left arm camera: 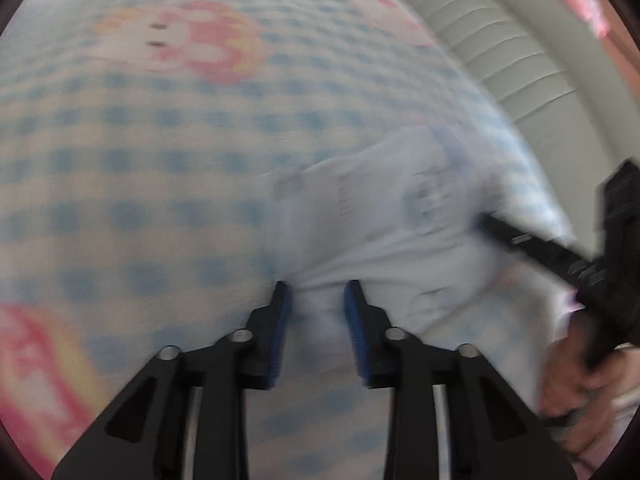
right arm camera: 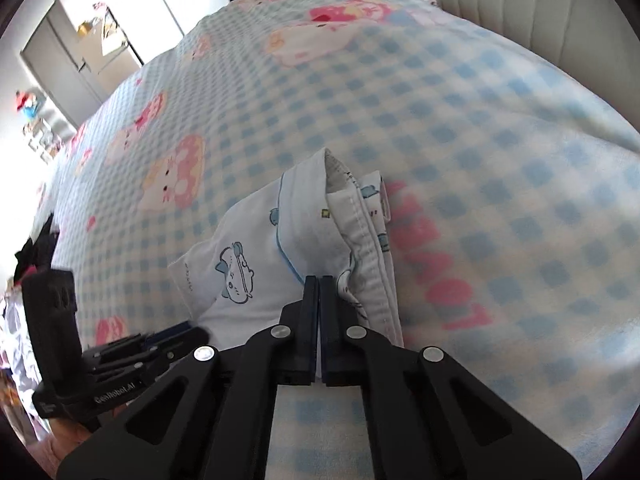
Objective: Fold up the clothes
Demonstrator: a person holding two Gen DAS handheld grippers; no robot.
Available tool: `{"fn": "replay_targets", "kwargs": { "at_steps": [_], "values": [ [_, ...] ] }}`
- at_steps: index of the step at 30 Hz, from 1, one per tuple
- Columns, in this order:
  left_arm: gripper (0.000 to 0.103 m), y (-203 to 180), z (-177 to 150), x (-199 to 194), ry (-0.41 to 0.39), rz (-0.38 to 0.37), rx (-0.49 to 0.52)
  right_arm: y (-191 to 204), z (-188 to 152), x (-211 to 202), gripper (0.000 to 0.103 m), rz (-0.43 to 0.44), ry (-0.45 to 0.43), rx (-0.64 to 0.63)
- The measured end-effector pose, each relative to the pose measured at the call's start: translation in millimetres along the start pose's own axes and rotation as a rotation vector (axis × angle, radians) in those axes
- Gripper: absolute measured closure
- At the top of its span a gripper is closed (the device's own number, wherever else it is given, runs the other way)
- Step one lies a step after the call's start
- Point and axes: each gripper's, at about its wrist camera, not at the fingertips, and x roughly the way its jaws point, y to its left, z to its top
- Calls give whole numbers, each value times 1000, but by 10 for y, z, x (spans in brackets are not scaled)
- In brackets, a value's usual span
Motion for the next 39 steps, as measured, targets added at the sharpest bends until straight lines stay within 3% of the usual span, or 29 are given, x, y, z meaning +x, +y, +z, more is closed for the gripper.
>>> {"fn": "replay_targets", "kwargs": {
  "at_steps": [2, 4, 6, 9, 11, 15, 20, 23, 25, 27, 32, 34, 39],
  "values": [
    [62, 24, 16, -173, -72, -44, -19, 60, -53, -110, 102, 16, -21, -17],
    [61, -59, 89, -357, -166, -100, -7, 113, -110, -201, 94, 24, -34, -34],
    [60, -219, 190, -397, -196, -107, 41, 165, -137, -304, 88, 41, -55, -37],
    [60, -395, 318, -264, -175, -59, 100, 314, -102, -365, 82, 29, -109, -77],
    [61, -405, 325, -211, -131, -27, 104, 357, -60, -261, 82, -35, -86, -91],
    [65, -386, 281, 77, -21, 16, 70, 224, -95, -29, 87, -48, -27, -78],
    [65, -328, 312, 68, 18, 10, 52, 207, -125, 37, 88, -48, -26, -57],
    [64, -352, 400, -94, 0, 10, 44, 341, -70, -109, 81, -64, -32, -58],
    [57, -316, 450, -256, -1, 67, 33, 480, -39, -201, 55, -75, -57, -56],
    [56, -234, 492, -445, 14, 114, 21, 605, -29, -304, 43, -81, -57, -55],
    [49, 170, 435, -1116, -60, 197, 18, 1033, -83, -439, 43, -63, -60, -87],
    [47, 416, 370, -1451, -91, 215, -13, 1225, -143, -464, 32, -45, -56, -95],
    [37, 876, 328, -2135, -155, 284, -48, 1829, -242, -481, 31, 17, -56, -148]
  ]
}}
